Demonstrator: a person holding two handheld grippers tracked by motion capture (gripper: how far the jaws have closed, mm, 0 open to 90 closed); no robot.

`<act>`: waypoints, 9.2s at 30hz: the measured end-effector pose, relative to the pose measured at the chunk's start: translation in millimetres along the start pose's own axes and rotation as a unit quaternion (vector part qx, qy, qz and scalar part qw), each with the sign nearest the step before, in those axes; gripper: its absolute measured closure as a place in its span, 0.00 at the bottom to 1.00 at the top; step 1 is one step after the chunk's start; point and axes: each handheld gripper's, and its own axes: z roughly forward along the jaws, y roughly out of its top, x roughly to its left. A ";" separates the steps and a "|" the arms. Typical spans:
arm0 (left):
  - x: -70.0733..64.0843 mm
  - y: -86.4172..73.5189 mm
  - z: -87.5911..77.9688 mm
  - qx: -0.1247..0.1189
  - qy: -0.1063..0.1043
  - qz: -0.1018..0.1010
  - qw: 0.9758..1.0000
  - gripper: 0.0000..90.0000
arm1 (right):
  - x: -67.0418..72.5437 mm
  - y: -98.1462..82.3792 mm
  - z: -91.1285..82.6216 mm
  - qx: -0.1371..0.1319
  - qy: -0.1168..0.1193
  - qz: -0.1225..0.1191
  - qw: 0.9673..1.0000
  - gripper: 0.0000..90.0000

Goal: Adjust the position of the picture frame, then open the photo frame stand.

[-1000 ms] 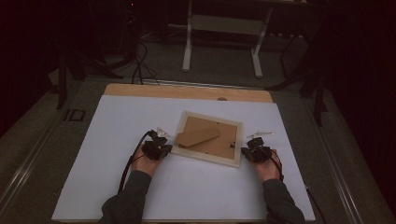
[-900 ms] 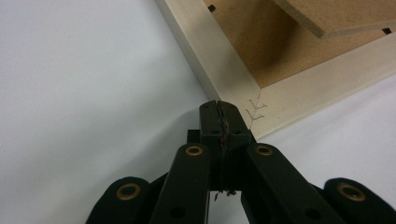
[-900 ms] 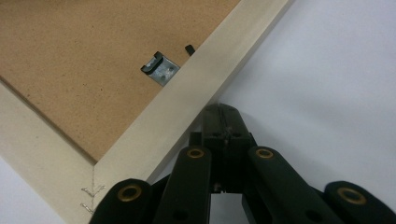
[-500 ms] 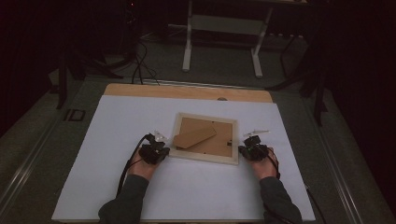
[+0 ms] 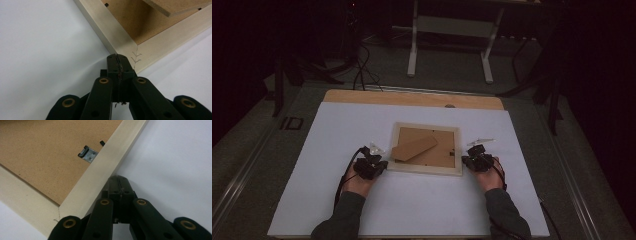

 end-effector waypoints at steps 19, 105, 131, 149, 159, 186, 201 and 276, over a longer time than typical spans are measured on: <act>4.5 -12.2 -9.1 -0.002 -0.021 -0.019 1.000 1.00 | 10.5 -1.5 -6.6 -0.016 0.028 -0.007 0.999 1.00; 40.9 -17.5 -43.2 -0.071 0.000 -0.095 0.993 0.63 | 3.0 -37.1 -28.9 -0.057 0.020 -0.008 0.998 0.63; 34.2 51.6 -46.2 -0.066 -0.084 -0.033 0.994 0.57 | 1.6 -35.9 -25.2 -0.050 0.035 0.010 0.998 0.51; 37.8 70.7 -3.4 -0.037 -0.159 -0.020 0.986 0.55 | 3.8 -36.5 -22.1 -0.043 0.037 0.004 0.998 0.51; 32.1 75.7 14.9 -0.005 -0.184 -0.009 0.983 0.44 | 4.7 -36.9 -20.6 -0.041 0.038 0.003 0.998 0.51; 20.3 80.2 35.5 0.046 -0.179 0.026 0.982 0.40 | 4.8 -37.2 -19.9 -0.041 0.039 0.002 0.998 0.51; 10.9 80.4 32.9 0.044 -0.143 0.066 0.987 0.41 | 3.6 -34.4 -19.6 -0.047 0.053 0.011 0.997 0.51; -25.0 68.7 8.9 -0.027 -0.030 0.161 0.986 0.41 | -12.2 59.0 1.8 -0.006 0.107 0.004 0.994 0.56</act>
